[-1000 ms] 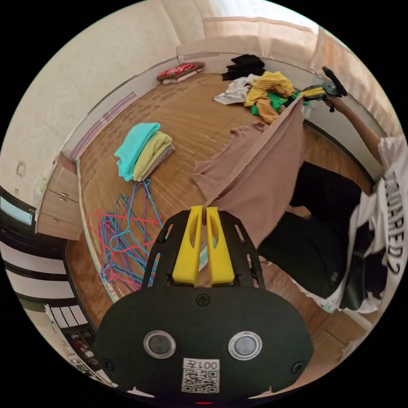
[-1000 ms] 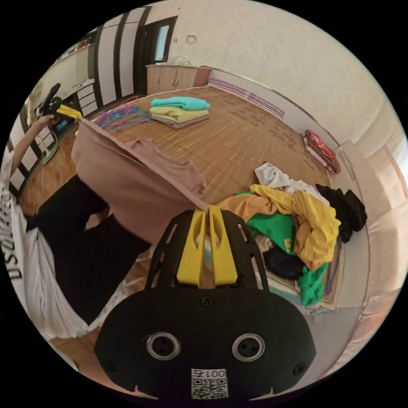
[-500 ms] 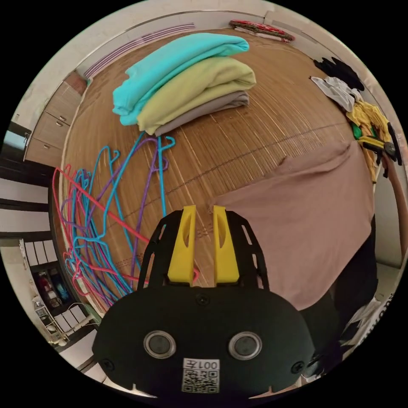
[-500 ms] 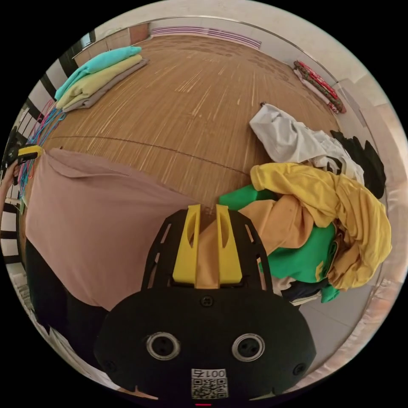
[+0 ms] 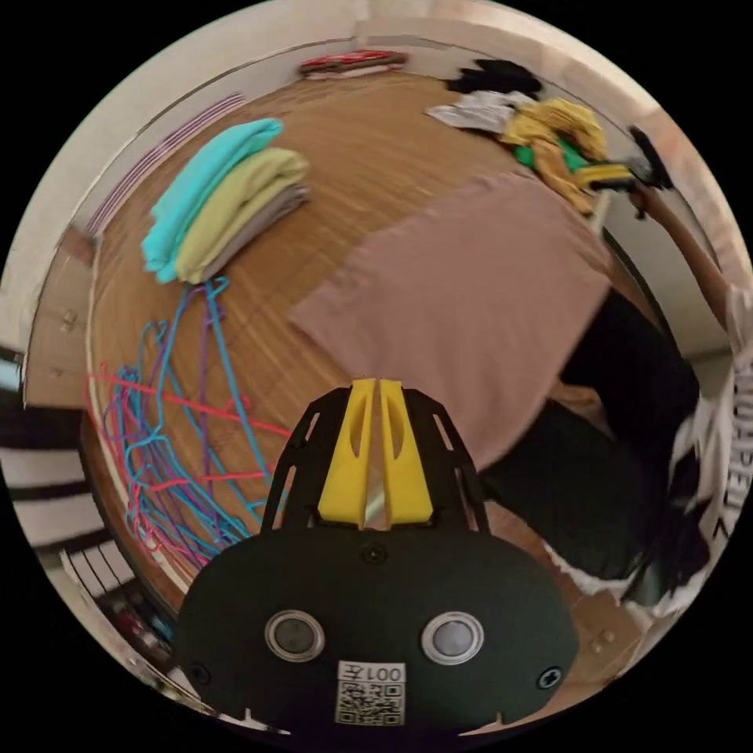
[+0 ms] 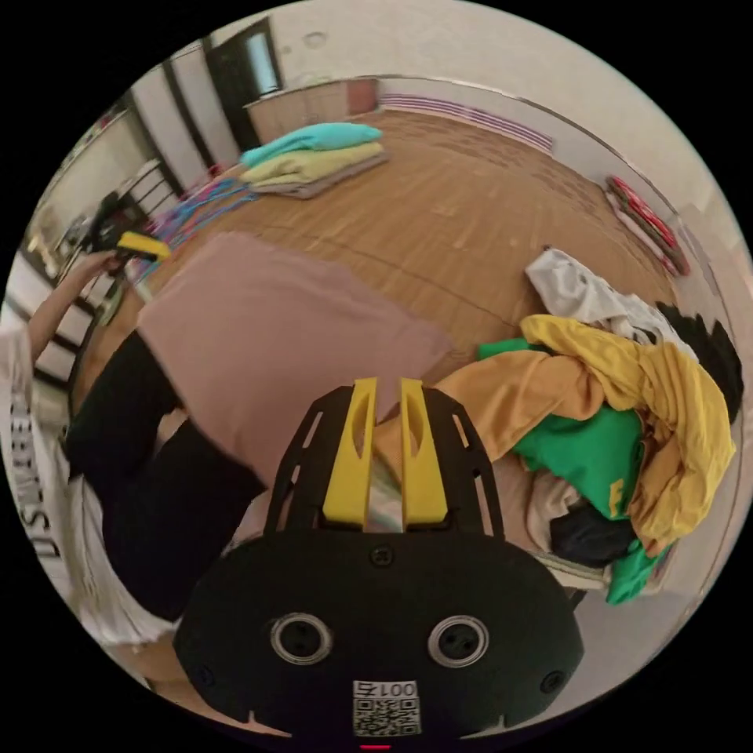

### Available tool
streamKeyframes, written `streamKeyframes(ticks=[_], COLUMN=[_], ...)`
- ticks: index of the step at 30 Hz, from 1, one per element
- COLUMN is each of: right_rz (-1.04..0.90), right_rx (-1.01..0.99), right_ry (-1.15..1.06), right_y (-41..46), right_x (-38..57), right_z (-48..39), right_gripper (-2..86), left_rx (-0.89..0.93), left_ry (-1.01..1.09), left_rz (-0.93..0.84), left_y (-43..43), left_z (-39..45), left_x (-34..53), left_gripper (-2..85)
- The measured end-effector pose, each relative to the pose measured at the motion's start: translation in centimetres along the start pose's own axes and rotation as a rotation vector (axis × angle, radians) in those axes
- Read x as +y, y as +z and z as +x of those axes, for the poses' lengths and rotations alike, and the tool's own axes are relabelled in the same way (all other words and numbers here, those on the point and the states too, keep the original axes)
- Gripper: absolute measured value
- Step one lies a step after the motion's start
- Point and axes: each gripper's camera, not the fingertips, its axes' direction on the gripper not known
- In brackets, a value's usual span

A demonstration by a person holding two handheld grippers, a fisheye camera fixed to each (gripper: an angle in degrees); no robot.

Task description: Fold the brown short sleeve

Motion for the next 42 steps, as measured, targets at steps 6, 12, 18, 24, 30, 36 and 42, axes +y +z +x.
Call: streamKeyframes(ticks=[6,12,18,24,30,36,42], right_rz=[-0.146,-0.149,-0.122,-0.064,-0.035,-0.032,-0.006], right_rx=[0.033,0.319,0.592,0.793,0.798,0.789,0.871], right_ry=[-0.146,-0.264,-0.360,-0.314,-0.261,-0.266,-0.308], right_y=[2.6,7.1,11.5,13.7,12.4,12.7,14.7], right_x=[5.1,5.4,4.9,5.2,5.6,4.8,3.0], right_z=[-8.9,-15.7,-21.0,-23.8,-25.9,-27.3,-28.4], right_gripper=[9.3,11.4,12.9,13.1,14.7,17.3,15.5], left_rx=[-0.048,-0.222,-0.571,-0.751,-0.822,-0.737,-0.600], left_ry=[0.247,0.306,0.385,0.247,0.190,0.103,0.083], left_rz=[-0.147,-0.202,-0.193,-0.128,-0.098,-0.026,0.033], left_y=[2.2,6.0,10.3,14.0,14.3,9.8,5.2], left_z=[8.6,12.6,18.0,20.8,22.4,21.9,20.6], left_x=[3.2,3.3,4.0,4.8,5.4,5.6,4.1], left_gripper=[6.4,9.1,9.5,8.0,3.9,1.3,0.4])
